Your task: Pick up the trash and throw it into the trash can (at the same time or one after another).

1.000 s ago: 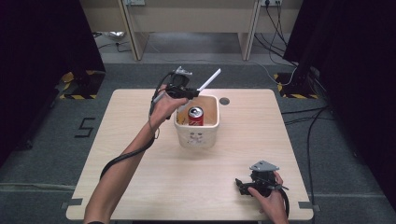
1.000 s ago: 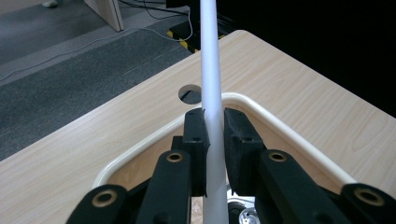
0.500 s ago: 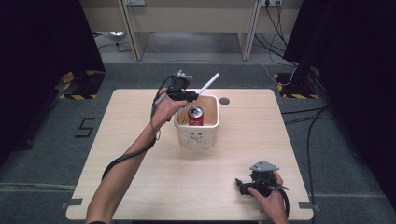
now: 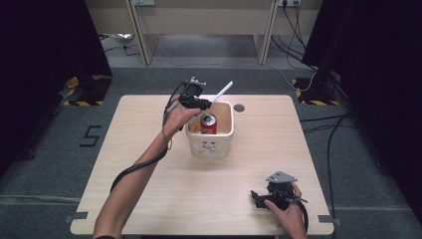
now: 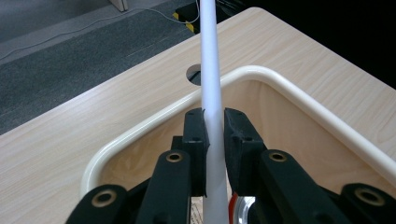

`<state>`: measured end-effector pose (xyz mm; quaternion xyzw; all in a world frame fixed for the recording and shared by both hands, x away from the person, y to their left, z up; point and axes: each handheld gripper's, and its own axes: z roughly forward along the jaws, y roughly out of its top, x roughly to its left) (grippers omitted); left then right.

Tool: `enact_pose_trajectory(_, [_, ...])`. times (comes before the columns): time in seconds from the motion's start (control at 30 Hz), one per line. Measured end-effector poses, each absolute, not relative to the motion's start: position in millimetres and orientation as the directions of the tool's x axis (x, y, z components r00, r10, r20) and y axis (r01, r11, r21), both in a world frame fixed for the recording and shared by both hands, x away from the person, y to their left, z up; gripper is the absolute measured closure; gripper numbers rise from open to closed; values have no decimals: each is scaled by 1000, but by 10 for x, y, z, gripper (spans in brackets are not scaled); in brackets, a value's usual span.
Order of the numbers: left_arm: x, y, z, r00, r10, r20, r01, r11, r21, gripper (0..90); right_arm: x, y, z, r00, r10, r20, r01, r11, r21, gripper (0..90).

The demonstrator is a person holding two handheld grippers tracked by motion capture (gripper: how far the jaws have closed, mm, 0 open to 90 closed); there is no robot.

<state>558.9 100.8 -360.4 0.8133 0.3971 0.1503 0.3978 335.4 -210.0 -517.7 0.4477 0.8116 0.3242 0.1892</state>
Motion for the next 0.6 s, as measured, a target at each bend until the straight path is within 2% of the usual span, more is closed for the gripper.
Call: enact_pose_trajectory(0.6, [5613,1007,-3681,635,768,-81,553,-379,742,772,3354,-2100,-5177,-528,849,-17,603,390,696,8])
